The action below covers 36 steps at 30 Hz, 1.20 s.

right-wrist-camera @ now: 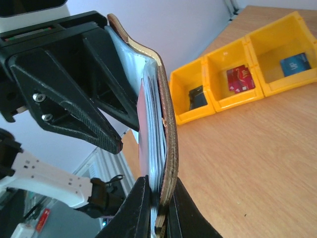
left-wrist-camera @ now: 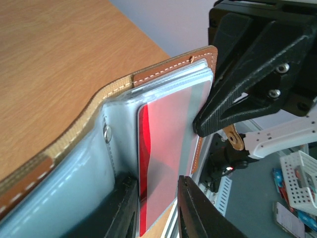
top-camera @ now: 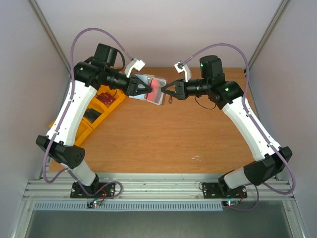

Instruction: Take the credit cards out of the card holder

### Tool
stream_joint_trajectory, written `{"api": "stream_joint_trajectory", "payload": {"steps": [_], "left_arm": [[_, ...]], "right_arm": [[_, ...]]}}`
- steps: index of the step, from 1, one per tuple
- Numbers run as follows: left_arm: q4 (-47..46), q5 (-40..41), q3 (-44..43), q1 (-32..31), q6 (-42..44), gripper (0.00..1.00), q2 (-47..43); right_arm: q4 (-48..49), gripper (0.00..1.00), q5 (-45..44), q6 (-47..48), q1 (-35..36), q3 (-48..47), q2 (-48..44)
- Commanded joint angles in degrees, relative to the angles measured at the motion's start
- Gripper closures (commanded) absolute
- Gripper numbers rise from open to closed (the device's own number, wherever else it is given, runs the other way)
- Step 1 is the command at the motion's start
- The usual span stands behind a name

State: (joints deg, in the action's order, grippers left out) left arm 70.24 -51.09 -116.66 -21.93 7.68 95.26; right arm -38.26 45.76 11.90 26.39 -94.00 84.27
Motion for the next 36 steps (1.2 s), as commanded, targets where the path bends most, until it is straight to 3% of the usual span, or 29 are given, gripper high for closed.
{"api": "stream_joint_trajectory", "payload": {"steps": [1,5,10,16,20,26,30,36], "left_arm": [[-3.60,-11.21,-2.24,-4.48,-1.58,0.77,0.17],[-6.71,-16.80,-3.28,-3.38,-4.60,0.75,0.57],[-18.12,-23.14,1.58,-0.23,-19.32,0.74,0.53],[-18.19,-24.65,-0.35,-0.30,-18.96,0.75,0.67],[-14.59,-23.46,-0.30,-1.54,-16.66,0.81,0.69],[-10.15,-19.64,1.09,-2.94,-9.18,1.00,0.73],[-7.68,-21.21,0.37,-1.92,-6.36,1.00,0.38],[-7.43,-19.48,3.10,2.29,-5.01,1.00,-1.12]], "right_arm": [[5.20,0.99,-12.04,-2.80,2.33,-1.36,4.48],[5.34,0.99,-15.21,-4.39,2.35,-1.15,4.80],[10.24,0.99,-4.58,-5.37,2.35,0.20,5.08],[13.29,0.99,3.68,-8.57,2.26,-0.22,7.09],[12.87,0.99,3.85,-9.32,2.34,-1.46,8.18],[10.62,0.99,3.57,-6.92,3.04,-3.22,8.83],[9.86,0.98,5.20,-4.41,2.65,-1.09,7.19],[17.54,0.86,12.24,-7.99,-0.89,6.13,3.30]]}}
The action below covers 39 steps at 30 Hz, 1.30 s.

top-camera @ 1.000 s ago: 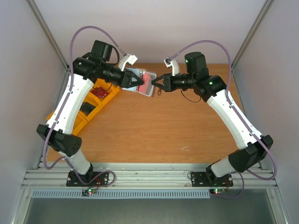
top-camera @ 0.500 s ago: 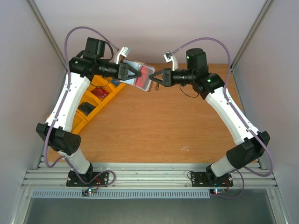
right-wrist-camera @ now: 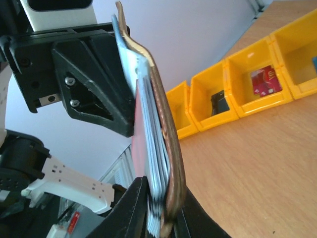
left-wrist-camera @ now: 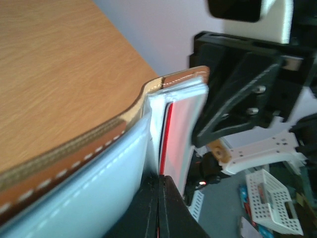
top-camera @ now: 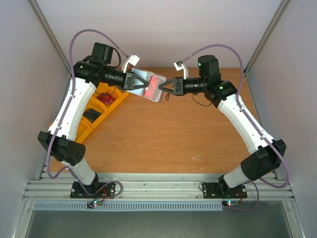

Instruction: Take the credit cards out of the card holder

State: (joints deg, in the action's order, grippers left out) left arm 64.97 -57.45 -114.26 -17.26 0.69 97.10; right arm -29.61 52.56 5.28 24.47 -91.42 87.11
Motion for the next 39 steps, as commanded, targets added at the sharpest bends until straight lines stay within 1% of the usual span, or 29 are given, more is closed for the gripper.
{"api": "stream_joint_trajectory", "payload": {"steps": [1,4,7,9,10,11,14,16,20,22,23,28,31,33,34,36,39], "left_arm": [[-2.27,-12.92,0.84,-2.02,1.89,1.00,-3.07],[-2.94,-11.63,1.05,-1.03,1.32,1.00,-3.33],[-3.60,-11.03,1.27,-0.21,0.26,1.00,-3.46],[-3.39,-10.61,1.48,0.41,0.27,1.00,-3.70],[-2.99,-10.31,1.56,0.79,0.52,1.00,-3.75],[-2.60,-9.53,1.68,1.29,1.02,1.00,-3.89],[-0.82,-5.83,1.69,1.70,3.43,1.00,-4.14],[-0.26,-4.71,1.91,1.78,5.11,1.00,-4.21],[0.05,-4.03,2.48,1.95,5.71,1.00,-4.20],[0.09,-3.57,2.53,2.36,6.27,1.00,-4.22],[0.03,-3.47,2.62,2.54,6.33,1.00,-4.20],[-2.56,-4.85,3.85,2.64,4.43,1.00,-3.87],[-2.48,-5.65,4.89,1.42,5.59,0.99,-3.93],[-2.09,-5.23,5.33,0.21,6.34,0.87,-3.88],[-1.86,-5.22,5.36,-0.32,6.71,0.83,-3.77],[-2.16,-4.88,5.53,-1.02,7.08,0.81,-3.76],[-2.71,-4.98,5.32,-2.08,6.56,0.81,-3.31]], "right_arm": [[9.73,0.85,6.44,-1.57,1.02,4.07,0.23],[14.07,0.82,10.20,-3.69,0.89,5.78,-0.06],[18.46,0.83,11.65,-5.18,0.72,7.46,-0.68],[18.93,0.83,12.04,-5.19,0.18,8.16,-1.11],[18.97,0.82,12.22,-6.16,-0.24,8.49,-1.34],[18.97,0.80,12.47,-7.07,-0.84,8.86,-1.59],[18.05,0.80,13.17,-6.89,-1.65,9.25,-1.92],[16.72,0.82,13.24,-6.27,-1.66,8.88,-1.94],[16.01,0.88,13.51,-5.11,-1.70,8.52,-2.37],[14.01,0.96,13.50,-2.94,-1.75,7.90,-2.37],[13.07,0.99,13.56,-2.39,-1.72,7.58,-2.27],[12.78,0.99,14.26,-2.48,-1.71,7.10,-1.68],[13.64,0.99,14.23,-2.89,-1.62,6.91,-1.92],[13.80,0.99,14.62,-2.75,-1.56,6.50,-1.87],[13.83,0.99,14.83,-2.74,-1.53,6.31,-1.75],[14.19,0.99,15.22,-2.94,-1.45,6.17,-1.60],[15.08,0.99,15.39,-3.57,-1.18,6.01,-1.44]]}}
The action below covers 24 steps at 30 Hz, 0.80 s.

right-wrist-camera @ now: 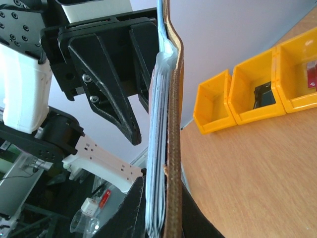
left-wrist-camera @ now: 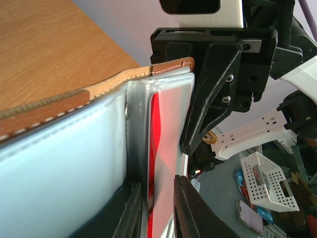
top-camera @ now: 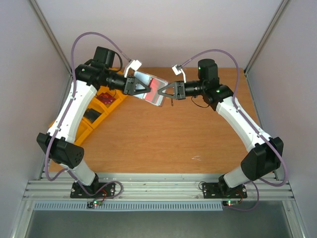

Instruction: Take the credit cards out of the card holder

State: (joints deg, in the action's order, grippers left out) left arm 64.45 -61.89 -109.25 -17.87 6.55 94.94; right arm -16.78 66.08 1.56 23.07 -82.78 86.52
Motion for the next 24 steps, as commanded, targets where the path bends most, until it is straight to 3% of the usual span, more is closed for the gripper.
{"api": "stream_joint_trajectory", "payload": {"steps": [1,3,7,10,13,20,24], "left_arm": [[-2.13,-0.72,0.09,-1.82,0.59,0.83,-1.03],[-1.93,-1.38,-0.64,-2.08,0.72,0.98,-0.74],[-0.92,-1.57,-1.63,-0.85,1.07,1.00,-1.07],[-1.63,-1.13,-0.56,0.43,0.49,1.00,-1.75],[-1.94,-1.55,-0.22,0.79,-0.21,1.00,-2.09],[-1.47,-2.34,-0.98,2.23,0.04,1.00,-2.16],[-1.38,-3.06,-0.87,2.65,0.18,1.00,-2.41]], "right_arm": [[2.34,0.99,2.05,0.11,0.29,-2.76,-0.83],[2.44,0.99,2.08,0.11,0.31,-2.82,-0.95],[0.55,0.98,1.68,1.57,0.03,-2.59,-1.50],[-2.24,0.78,1.14,2.65,-0.47,-2.45,-1.36],[-2.72,0.71,2.11,2.51,-0.48,-2.38,-1.18],[-4.91,0.73,2.74,4.00,-0.48,-2.47,-1.43],[-6.57,0.91,3.57,4.85,-0.48,-2.43,-1.44]]}}
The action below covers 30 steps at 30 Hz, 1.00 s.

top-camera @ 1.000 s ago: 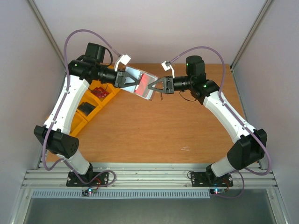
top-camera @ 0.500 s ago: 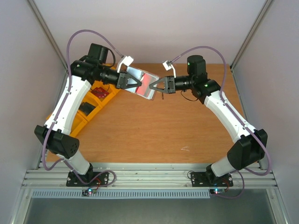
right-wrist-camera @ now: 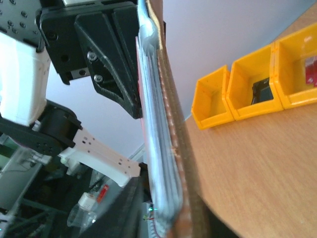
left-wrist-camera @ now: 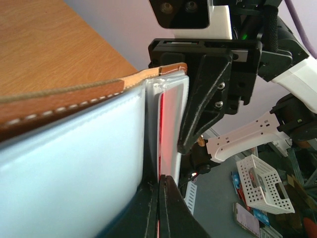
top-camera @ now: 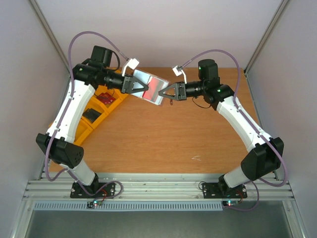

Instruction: Take the credit cards out of the card holder

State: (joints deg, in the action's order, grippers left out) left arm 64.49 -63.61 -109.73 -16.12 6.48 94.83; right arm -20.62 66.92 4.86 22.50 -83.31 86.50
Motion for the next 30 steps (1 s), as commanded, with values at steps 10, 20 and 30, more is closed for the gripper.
{"api": "stream_joint_trajectory", "payload": {"steps": [10,20,30], "left_arm": [[-2.68,-1.75,0.46,1.12,-1.91,0.88,-2.45],[-2.75,-2.30,0.83,1.21,-2.42,1.00,-2.30],[-1.57,0.83,1.09,2.69,-1.17,1.00,-2.33]], "right_arm": [[-3.43,0.99,2.82,2.41,0.09,-3.35,-1.69],[-5.07,0.99,2.63,3.40,0.09,-4.14,-1.51],[-7.21,0.99,2.51,5.15,-0.34,-4.85,-1.46]]}}
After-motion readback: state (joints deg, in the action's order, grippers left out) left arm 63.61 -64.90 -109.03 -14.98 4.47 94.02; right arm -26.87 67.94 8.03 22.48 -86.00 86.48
